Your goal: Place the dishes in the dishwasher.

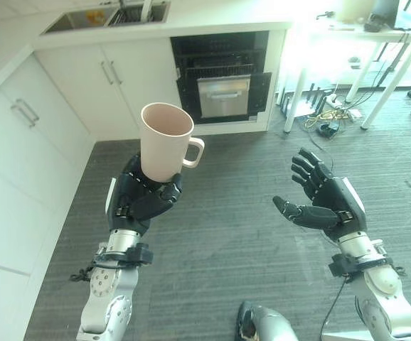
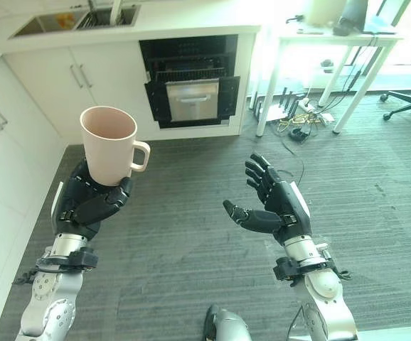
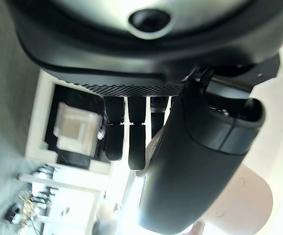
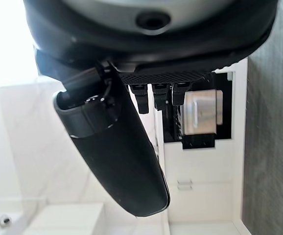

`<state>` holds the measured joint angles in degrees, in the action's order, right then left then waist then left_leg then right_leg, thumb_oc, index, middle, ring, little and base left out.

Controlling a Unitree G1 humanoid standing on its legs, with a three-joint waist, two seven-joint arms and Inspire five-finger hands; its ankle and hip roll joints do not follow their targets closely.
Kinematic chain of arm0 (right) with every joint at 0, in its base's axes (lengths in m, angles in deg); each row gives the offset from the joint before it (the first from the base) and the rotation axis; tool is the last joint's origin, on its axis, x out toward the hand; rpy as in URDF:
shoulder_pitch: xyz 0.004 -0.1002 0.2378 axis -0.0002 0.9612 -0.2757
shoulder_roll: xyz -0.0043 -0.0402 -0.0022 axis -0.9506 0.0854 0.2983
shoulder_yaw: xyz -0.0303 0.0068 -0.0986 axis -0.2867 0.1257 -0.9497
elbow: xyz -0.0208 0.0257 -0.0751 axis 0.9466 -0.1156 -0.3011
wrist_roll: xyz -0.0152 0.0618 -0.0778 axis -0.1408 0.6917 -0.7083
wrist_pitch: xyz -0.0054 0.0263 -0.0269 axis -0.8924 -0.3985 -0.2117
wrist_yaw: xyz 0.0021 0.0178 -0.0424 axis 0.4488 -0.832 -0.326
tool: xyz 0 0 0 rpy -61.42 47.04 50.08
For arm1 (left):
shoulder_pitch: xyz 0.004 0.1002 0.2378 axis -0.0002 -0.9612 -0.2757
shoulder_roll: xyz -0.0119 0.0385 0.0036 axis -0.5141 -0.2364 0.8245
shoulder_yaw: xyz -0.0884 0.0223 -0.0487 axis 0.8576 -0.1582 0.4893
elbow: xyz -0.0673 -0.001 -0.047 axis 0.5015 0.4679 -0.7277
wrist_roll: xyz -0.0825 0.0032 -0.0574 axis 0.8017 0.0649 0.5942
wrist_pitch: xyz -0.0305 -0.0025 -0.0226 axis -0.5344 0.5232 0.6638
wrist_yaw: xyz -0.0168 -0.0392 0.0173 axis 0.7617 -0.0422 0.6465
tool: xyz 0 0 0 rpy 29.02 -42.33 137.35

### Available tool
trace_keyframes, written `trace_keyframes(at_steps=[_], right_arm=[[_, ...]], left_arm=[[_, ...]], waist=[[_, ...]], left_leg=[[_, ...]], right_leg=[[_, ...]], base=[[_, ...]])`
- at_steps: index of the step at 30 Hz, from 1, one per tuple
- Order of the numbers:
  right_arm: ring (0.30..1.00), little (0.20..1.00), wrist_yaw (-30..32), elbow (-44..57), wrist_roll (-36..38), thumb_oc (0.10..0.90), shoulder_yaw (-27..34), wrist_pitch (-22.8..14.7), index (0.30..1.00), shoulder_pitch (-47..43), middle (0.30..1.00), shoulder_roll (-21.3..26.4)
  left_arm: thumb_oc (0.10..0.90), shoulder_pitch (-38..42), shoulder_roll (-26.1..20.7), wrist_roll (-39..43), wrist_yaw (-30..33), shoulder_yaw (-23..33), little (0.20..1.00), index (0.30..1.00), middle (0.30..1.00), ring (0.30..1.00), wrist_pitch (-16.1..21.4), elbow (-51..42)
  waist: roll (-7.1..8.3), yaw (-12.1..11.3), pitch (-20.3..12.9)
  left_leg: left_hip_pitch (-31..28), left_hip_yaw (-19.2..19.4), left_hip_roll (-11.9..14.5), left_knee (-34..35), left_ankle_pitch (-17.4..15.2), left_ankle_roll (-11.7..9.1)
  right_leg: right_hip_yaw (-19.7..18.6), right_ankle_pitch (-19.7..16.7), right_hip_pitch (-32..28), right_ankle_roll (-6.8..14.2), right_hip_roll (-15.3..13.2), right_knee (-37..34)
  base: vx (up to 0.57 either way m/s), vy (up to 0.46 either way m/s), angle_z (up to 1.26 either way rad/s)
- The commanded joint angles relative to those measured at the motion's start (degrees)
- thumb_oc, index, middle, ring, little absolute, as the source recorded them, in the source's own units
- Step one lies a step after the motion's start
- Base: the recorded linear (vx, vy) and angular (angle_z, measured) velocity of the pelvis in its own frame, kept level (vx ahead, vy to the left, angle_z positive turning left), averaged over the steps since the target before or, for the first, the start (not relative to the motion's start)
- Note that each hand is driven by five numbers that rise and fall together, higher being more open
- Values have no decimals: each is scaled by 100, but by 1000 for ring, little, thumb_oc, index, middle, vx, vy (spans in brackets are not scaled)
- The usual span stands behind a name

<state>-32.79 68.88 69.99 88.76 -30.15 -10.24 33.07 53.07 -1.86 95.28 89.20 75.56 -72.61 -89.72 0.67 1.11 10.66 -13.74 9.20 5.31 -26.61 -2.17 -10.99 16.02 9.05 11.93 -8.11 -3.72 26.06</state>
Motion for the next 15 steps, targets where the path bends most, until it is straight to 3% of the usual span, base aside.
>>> trace_keyframes(at_steps=[1,2,3,5,6,7,8,9,12,15], right_arm=[[900,900,-105,582,262,800,287,-644,900,-295,900,-19],[900,900,-100,498,179,800,288,-684,900,-332,900,-28],[900,900,-77,478,159,800,287,-679,900,-371,900,-17],[900,900,-96,471,195,800,287,-651,900,-412,900,9],[900,900,-137,481,206,800,268,-586,900,-455,900,6],[900,900,-162,482,202,800,249,-571,900,-448,900,-13],[900,900,-210,491,199,800,271,-569,900,-391,900,-7],[900,900,-233,490,208,800,291,-616,900,-320,900,3],[900,900,-283,488,315,800,397,-765,900,-194,900,107],[900,900,-348,587,387,800,497,-748,900,-93,900,105]], left_arm=[[400,161,-215,28,-167,18,300,300,300,300,719,-542],[400,149,-163,32,-302,-24,300,300,300,300,772,-486],[400,160,-150,37,-352,-27,300,300,300,300,800,-449],[400,108,-142,61,-368,0,300,300,300,300,843,-449],[400,-7,-156,99,-361,59,300,300,300,300,900,-471],[400,-50,-195,135,-349,83,300,300,300,300,932,-458],[400,-77,-243,197,-333,98,300,300,300,300,944,-445],[400,-98,-267,226,-328,86,300,300,300,300,978,-428],[400,-145,-244,308,-453,83,300,300,300,300,1132,-354],[400,-55,-282,338,-371,125,300,300,300,300,1137,-335]], waist=[[305,-3,-309],[335,-59,-189],[326,-95,-138],[322,-126,-94],[266,-158,-97],[124,-149,-91],[-15,-97,-151],[-77,-101,-162],[-100,-108,-276],[-86,-86,-373]], left_leg=[[1333,235,-89,-1021,930,444],[1968,151,21,-1401,871,537],[2183,80,-58,-1268,721,639],[2182,142,-177,-756,547,751],[2000,313,-247,746,491,815],[2230,263,-90,942,245,803],[2488,173,91,942,6,759],[2745,14,213,942,-25,692],[2995,49,430,942,101,578],[2878,252,369,942,-92,696]], right_leg=[[-112,-275,-508,865,-325,-887],[-195,-220,-676,789,-272,-887],[-256,-206,-729,814,-240,-887],[-434,-162,-775,874,-187,-887],[-677,-90,-823,982,-87,-887],[-759,-38,-861,1038,69,-887],[-807,12,-862,1075,185,-887],[-855,74,-936,1086,241,-887],[-801,336,-1224,1117,204,-887],[-654,379,-1425,1270,-42,-887]], base=[[299,-293,-5],[190,-119,-14],[229,-53,-22],[222,83,-62],[290,210,-78],[379,299,-65],[282,259,-103],[271,208,-120],[291,236,-92],[354,352,-38]])
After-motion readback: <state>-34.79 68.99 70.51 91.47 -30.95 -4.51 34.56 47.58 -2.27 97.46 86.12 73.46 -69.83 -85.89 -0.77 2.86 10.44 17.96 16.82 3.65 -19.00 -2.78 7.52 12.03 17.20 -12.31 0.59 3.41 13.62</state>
